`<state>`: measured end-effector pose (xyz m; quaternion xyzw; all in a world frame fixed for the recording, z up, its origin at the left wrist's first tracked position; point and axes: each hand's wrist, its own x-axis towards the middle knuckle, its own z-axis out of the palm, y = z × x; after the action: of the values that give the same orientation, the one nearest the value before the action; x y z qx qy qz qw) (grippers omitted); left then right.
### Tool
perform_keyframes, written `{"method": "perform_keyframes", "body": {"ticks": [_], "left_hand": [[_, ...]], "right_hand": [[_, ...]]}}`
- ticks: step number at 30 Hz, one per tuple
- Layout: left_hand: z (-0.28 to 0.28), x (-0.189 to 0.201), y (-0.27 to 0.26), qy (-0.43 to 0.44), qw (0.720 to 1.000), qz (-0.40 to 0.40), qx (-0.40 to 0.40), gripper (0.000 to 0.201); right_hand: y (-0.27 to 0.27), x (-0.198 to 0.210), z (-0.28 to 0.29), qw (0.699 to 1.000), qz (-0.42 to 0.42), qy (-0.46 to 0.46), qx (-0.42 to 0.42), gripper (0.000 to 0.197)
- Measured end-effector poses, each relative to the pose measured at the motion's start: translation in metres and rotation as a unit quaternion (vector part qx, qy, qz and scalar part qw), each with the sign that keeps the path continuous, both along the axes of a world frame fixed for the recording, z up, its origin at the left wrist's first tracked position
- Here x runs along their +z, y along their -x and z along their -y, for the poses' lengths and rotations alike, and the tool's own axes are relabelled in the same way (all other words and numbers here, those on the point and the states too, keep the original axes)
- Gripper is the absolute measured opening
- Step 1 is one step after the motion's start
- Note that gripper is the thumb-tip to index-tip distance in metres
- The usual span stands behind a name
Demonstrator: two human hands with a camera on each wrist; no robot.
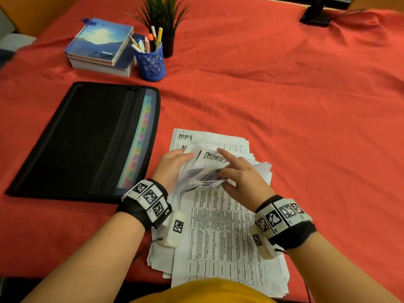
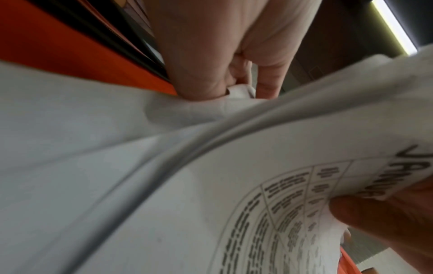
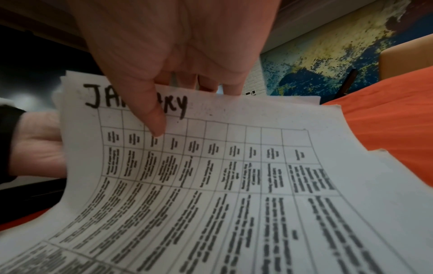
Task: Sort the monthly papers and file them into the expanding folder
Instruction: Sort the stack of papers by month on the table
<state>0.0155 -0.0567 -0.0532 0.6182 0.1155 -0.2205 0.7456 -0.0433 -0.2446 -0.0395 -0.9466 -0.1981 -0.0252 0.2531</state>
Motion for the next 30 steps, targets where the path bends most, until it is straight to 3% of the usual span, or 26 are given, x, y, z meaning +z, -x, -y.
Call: {"method": "perform_keyframes", "body": {"ticks": [10, 13, 17, 21, 25, 27, 30], "left_hand": [[0.002, -0.001, 0.000, 0.003, 0.999, 0.000, 0.035, 0.020], [0.000, 0.001, 0.003, -0.048, 0.999, 0.017, -0.020, 0.019], [0.002, 0.014, 0.013, -0.083, 0.986, 0.037, -0.139, 0.040], [0.000, -0.001, 0.002, -0.226, 0.968, 0.080, -0.079, 0.019], [0.005, -0.010, -0.004, -0.299, 0.944, 0.057, -0.125, 0.042], [0.008, -0.008, -0.006, -0.289, 0.944, 0.069, -0.145, 0.038], [0.005, -0.002, -0.003, -0.227, 0.956, 0.092, -0.159, 0.008]], "right_hand": [[0.006, 0.003, 0.004, 0.999, 0.036, 0.010, 0.002, 0.017], [0.003, 0.002, 0.005, 1.000, 0.008, -0.017, -0.015, 0.016], [0.002, 0.001, 0.006, 1.000, -0.002, 0.009, 0.002, 0.015], [0.007, -0.001, 0.009, 1.000, -0.007, 0.001, 0.010, 0.023], [0.011, -0.001, 0.009, 1.000, -0.013, -0.011, -0.002, 0.025], [0.012, -0.001, 0.008, 1.000, -0.013, -0.011, -0.007, 0.024], [0.011, 0.000, 0.008, 0.999, -0.026, -0.031, -0.019, 0.019]]}}
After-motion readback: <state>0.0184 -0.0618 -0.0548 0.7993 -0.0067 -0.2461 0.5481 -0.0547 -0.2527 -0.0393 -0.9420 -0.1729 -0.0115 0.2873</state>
